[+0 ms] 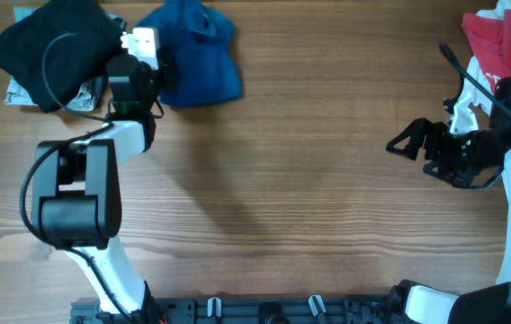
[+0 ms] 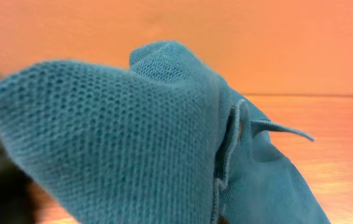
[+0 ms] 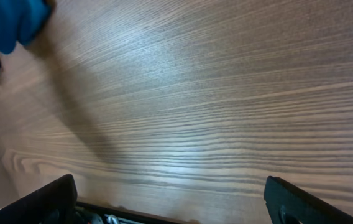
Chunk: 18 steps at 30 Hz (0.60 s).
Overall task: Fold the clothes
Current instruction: 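Carry the teal bundle to the top-left pile and release it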
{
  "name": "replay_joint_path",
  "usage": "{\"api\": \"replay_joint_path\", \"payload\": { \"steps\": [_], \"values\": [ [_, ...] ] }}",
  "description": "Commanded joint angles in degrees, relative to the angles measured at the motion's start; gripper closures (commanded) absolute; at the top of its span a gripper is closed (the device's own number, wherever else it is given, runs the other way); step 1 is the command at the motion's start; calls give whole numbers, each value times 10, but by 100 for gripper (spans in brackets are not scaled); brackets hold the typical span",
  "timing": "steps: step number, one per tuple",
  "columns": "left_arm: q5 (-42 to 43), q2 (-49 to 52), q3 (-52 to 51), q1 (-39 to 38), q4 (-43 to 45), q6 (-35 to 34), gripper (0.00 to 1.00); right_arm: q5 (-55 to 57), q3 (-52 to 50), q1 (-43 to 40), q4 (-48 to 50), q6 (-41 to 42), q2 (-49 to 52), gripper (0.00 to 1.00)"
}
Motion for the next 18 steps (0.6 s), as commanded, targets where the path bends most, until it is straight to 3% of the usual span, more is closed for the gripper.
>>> {"api": "replay_joint_path", "payload": {
  "steps": [1, 12, 18],
  "values": [
    [-31, -1, 7, 47, 61, 40, 91, 5, -3, -1, -8, -1, -7, 4],
    [-44, -1, 113, 162, 94, 40, 87, 6, -3, -1, -17, 24, -7, 4],
    [-74, -1, 113, 182, 49, 31, 87, 6, -3, -1, -15, 24, -7, 4]
  ]
}}
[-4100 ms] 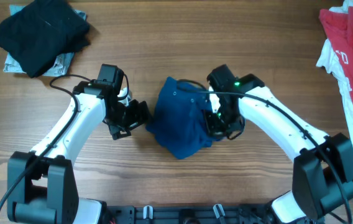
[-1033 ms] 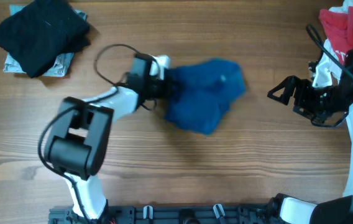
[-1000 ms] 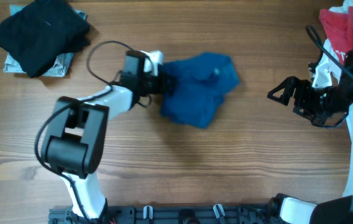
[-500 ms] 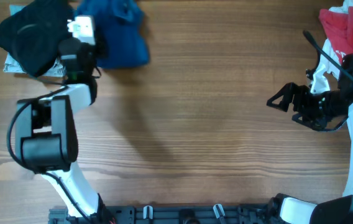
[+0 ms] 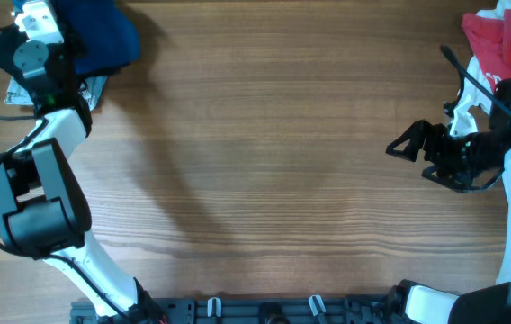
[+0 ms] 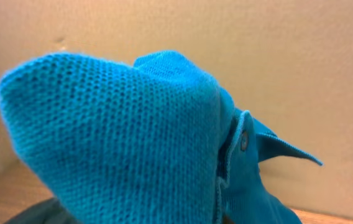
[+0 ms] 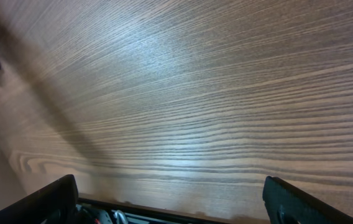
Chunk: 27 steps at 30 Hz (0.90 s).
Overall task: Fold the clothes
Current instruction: 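Carry the teal bundle to the top-left pile and release it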
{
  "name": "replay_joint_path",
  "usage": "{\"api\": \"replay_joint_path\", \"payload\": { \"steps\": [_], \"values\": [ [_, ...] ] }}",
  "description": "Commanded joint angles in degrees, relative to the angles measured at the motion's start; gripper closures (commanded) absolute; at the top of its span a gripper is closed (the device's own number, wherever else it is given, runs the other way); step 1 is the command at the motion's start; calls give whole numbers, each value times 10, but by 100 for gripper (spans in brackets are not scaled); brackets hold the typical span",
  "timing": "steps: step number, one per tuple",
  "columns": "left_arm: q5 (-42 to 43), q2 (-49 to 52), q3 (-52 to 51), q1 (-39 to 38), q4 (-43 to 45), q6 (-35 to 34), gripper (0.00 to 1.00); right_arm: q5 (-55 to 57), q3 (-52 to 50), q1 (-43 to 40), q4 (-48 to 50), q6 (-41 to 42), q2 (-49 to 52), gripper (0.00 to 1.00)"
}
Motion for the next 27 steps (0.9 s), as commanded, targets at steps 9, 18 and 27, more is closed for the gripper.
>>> {"api": "replay_joint_path", "payload": {
  "steps": [9, 18, 27],
  "values": [
    [-91, 52, 17, 78, -84, -53, 81, 4, -3, -1, 0, 4, -7, 4],
    [-91, 31, 17, 101, -136, -54, 0, 4, -3, -1, -3, 2, -7, 4],
    [-90, -184, 17, -10, -256, -54, 0, 4, -3, -1, 7, -17, -7, 4]
  ]
}}
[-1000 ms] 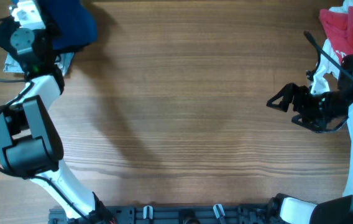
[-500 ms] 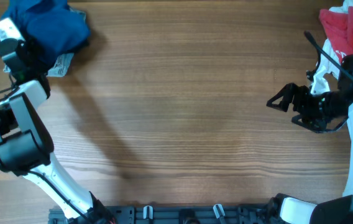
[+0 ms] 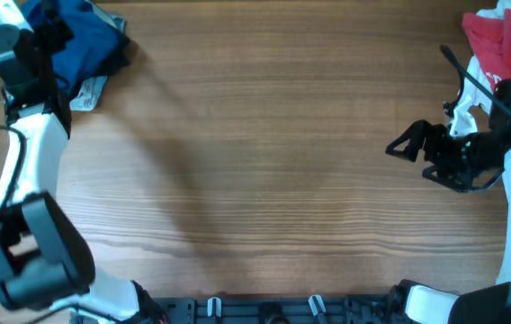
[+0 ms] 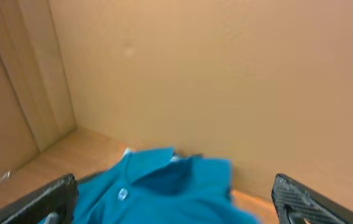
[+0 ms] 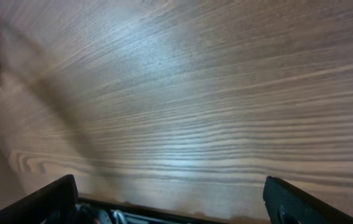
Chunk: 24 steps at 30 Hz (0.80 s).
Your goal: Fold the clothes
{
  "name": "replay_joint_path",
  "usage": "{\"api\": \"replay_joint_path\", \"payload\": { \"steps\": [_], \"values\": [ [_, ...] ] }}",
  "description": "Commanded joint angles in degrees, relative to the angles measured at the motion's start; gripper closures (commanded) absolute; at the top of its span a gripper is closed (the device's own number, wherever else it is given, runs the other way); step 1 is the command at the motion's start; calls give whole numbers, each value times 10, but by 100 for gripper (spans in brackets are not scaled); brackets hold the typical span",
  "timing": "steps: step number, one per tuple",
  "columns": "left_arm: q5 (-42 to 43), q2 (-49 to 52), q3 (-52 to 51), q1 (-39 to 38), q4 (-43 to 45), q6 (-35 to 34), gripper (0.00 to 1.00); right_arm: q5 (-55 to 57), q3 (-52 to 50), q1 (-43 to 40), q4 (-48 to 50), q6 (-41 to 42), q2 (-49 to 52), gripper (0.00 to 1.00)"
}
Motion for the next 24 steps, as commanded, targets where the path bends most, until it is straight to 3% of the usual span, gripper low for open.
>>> {"api": "replay_joint_path", "payload": {
  "steps": [1, 3, 4, 8, 12, 16, 20, 24],
  "values": [
    [2, -15, 1, -18, -8, 2, 0, 4, -2, -1, 8, -12, -7, 4],
    [26, 33, 1, -17, 25, 3, 71, 4, -2, -1, 3, -23, -7, 4],
    [26, 69, 1, -17, 60, 2, 96, 4, -2, -1, 1, -23, -8, 4],
    [26, 203, 6, -17, 184, 3, 96, 4, -2, -1, -4, -22, -7, 6],
    [-10, 314, 20, -17, 191, 3, 95, 4, -2, -1, -10, -22, -7, 7],
    [-10, 251, 20, -19, 204, 3, 90, 4, -2, -1, -12, -22, -7, 7],
    [-10, 141, 21, -15, 205, 3, 94, 4, -2, -1, -11, -21, -7, 7],
    [-10, 153, 42, 14, 204, 3, 92, 4, -2, -1, -14, -21, -7, 7]
  ]
}}
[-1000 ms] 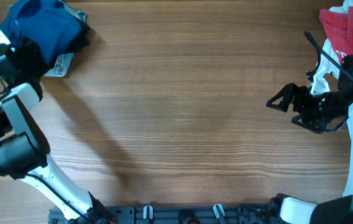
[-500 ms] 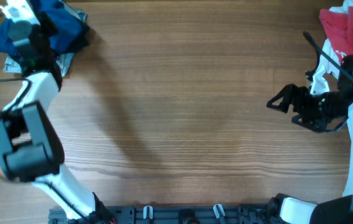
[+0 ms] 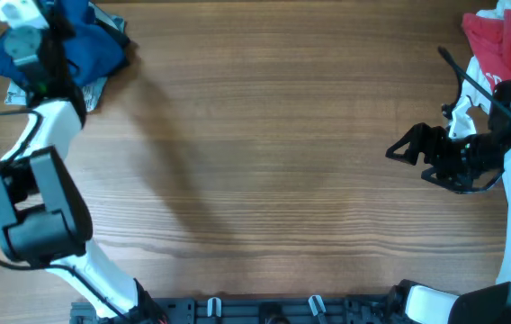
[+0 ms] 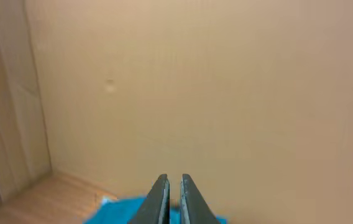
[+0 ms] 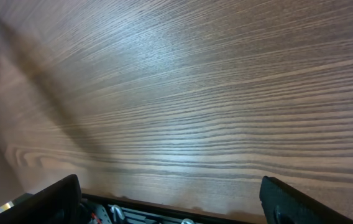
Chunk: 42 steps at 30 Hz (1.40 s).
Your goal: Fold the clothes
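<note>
A blue knit shirt [image 3: 98, 49] lies bunched on a pile at the table's far left corner; a strip of it [image 4: 123, 213] shows at the bottom of the left wrist view. My left gripper [image 3: 56, 27] hovers over it, facing the back wall, and its fingers [image 4: 161, 198] are shut with only a thin slit between them and no cloth in them. My right gripper [image 3: 406, 144] hangs open over bare wood at the right, its fingers [image 5: 46, 200] spread wide. A red and white heap of clothes [image 3: 503, 36] lies in the far right corner.
A patterned cloth [image 3: 94, 90] peeks out from under the blue shirt. A tan wall [image 4: 226, 93] rises right behind the left pile. The wooden tabletop [image 3: 264, 162] spans the middle. A black rail [image 3: 264, 310] runs along the near edge.
My left gripper was open wide above the blue shirt; now its fingers are shut, with nothing in them, and it has shifted slightly right over the pile. The right arm is unchanged.
My left gripper was shut on the blue shirt beside the black garment at the far left. Then it held the shirt over the corner pile. Then it stood open with the shirt lying on the pile, and now it is shut with nothing in it above it.
</note>
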{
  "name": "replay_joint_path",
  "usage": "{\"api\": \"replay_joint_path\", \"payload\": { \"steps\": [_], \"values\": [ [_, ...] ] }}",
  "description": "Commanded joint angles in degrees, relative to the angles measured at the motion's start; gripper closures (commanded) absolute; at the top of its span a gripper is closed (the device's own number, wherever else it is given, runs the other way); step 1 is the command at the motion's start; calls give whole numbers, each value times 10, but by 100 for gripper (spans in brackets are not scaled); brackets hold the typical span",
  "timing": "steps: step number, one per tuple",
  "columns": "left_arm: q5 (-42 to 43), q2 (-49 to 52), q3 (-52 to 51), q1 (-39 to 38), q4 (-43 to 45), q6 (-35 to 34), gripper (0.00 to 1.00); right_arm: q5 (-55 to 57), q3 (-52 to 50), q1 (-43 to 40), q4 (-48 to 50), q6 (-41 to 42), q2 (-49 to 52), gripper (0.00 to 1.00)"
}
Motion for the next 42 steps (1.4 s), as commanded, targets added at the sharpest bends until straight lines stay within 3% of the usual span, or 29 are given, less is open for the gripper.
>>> {"api": "replay_joint_path", "payload": {
  "steps": [1, 8, 11, 13, 14, 15, 17, 18, 21, 23, 25, 28, 31, 33, 37, 39, 42],
  "values": [
    [-10, 38, 19, 34, -5, 1, 92, 2, -1, -1, -4, -10, -7, 8],
    [-10, 177, 77, 92, -86, 3, 87, 2, -1, -1, -14, -5, -7, 10],
    [-16, 193, 77, 91, -108, 3, 85, 2, -1, -1, -13, 4, -7, 9],
    [-16, 156, 77, 82, -105, 0, 71, 2, -1, -1, -13, 3, -8, 11],
    [-17, 137, 77, 77, -106, -7, 70, 2, -1, -1, -13, 3, -8, 11],
    [-16, 106, 77, 71, -114, -26, 64, 2, -1, -1, -14, 3, -8, 11],
    [-16, 40, 77, 55, -136, -83, 0, 2, -1, -1, -8, 4, -12, 12],
    [-16, -4, 77, 43, -156, -114, 0, 1, -1, -1, 6, 5, -21, 12],
    [-16, -104, 77, 12, -241, -119, 0, -1, -1, -1, 42, 36, -70, 11],
    [-16, -191, 77, -22, -376, -119, 0, 0, -1, -1, 44, 33, -123, 8],
    [-7, -301, 77, -74, -568, -119, 0, 0, -1, -1, 30, 30, -191, 4],
    [68, -403, 77, -125, -754, -119, 0, -2, -1, -1, -9, 10, -258, 2],
    [152, -482, 77, -167, -884, -119, 0, -24, -1, -1, -55, -17, -328, 0],
    [163, -523, 77, -195, -965, -119, 0, -50, -1, -1, -79, -45, -372, 0],
    [162, -592, 56, -251, -1091, -128, 0, -50, -1, -1, -107, -57, -456, 1],
    [162, -665, 3, -266, -1089, -175, 0, -53, -1, -1, -107, -55, -492, 0],
    [160, -780, -62, -268, -1072, -194, 0, -53, -1, -1, -107, -54, -525, 0]
  ]
}}
